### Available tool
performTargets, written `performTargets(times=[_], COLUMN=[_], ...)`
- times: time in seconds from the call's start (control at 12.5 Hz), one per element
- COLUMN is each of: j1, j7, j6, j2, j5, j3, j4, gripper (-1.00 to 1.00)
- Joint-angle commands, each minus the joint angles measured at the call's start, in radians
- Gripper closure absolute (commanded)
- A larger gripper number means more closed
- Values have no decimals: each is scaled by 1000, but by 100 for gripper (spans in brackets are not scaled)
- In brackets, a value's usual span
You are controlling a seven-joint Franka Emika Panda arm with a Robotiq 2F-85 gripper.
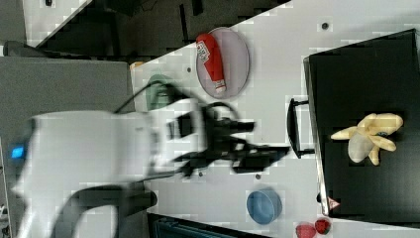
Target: Pick banana from table and place on oven.
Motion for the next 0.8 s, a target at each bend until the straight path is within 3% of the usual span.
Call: performTargets(times=[0.08, 0.48, 0.8], j1=[40, 56, 56], j7=[260, 755, 978], j6=[-179, -297, -298], j2=[-104, -184, -200], j5=[-51, -49, -21], j3=[69, 323, 417], j4=[89, 87, 83], gripper=[-100, -100, -100])
